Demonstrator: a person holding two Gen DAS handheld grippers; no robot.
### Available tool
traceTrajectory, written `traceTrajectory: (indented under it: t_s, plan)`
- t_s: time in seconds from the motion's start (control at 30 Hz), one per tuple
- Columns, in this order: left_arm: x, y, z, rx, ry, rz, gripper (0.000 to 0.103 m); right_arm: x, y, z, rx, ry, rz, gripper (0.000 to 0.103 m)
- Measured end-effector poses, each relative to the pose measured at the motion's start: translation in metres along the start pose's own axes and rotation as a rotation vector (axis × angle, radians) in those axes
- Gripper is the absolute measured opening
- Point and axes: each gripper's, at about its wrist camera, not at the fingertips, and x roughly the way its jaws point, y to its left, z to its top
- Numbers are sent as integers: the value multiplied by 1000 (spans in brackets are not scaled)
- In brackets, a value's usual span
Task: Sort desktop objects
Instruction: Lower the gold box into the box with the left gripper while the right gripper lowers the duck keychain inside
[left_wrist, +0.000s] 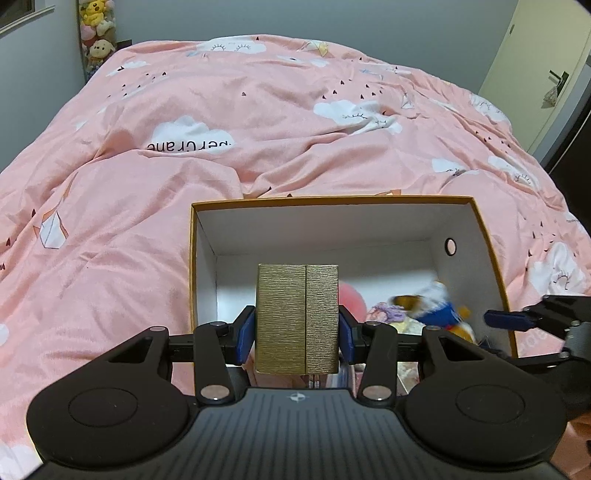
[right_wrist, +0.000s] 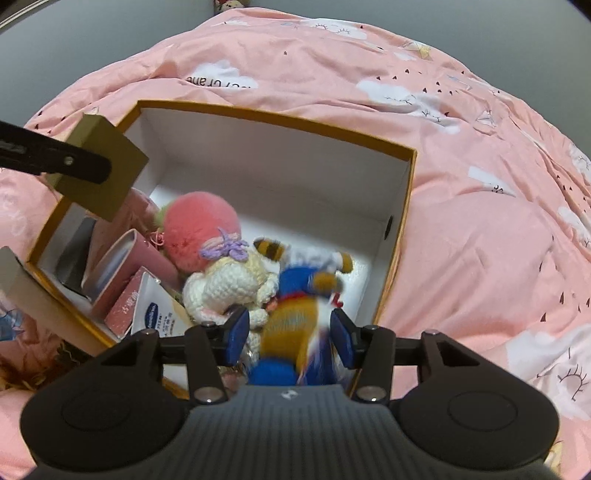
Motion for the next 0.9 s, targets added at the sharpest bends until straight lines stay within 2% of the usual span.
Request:
traceTrajectory:
  t_s: [0.07, 0.13, 0.23, 0.4, 0.5, 0.7, 0.9]
  plan:
    - [2, 1, 3, 5, 3, 8, 51, -4, -2, 3, -22, -10, 13, 49]
    - [3, 1, 7, 12, 4, 17, 51, -1, -3, 6, -34, -4, 19, 31]
    - [7, 3, 11, 22, 8, 32, 51, 8, -4, 8, -47, 14, 25, 25]
    - [21, 13, 19, 15, 40, 73, 51, 26, 4, 1, -84, 53, 35, 22]
    - [29, 20, 23, -1, 46, 100, 51, 27, 8, -4, -98, 21, 17, 21]
    - [41, 24, 37, -37, 19, 88, 51, 18, 8, -6, -68, -54, 22, 21]
    - [73, 18, 38, 0, 60, 156, 51, 17, 6, -8, -57, -81, 32, 21]
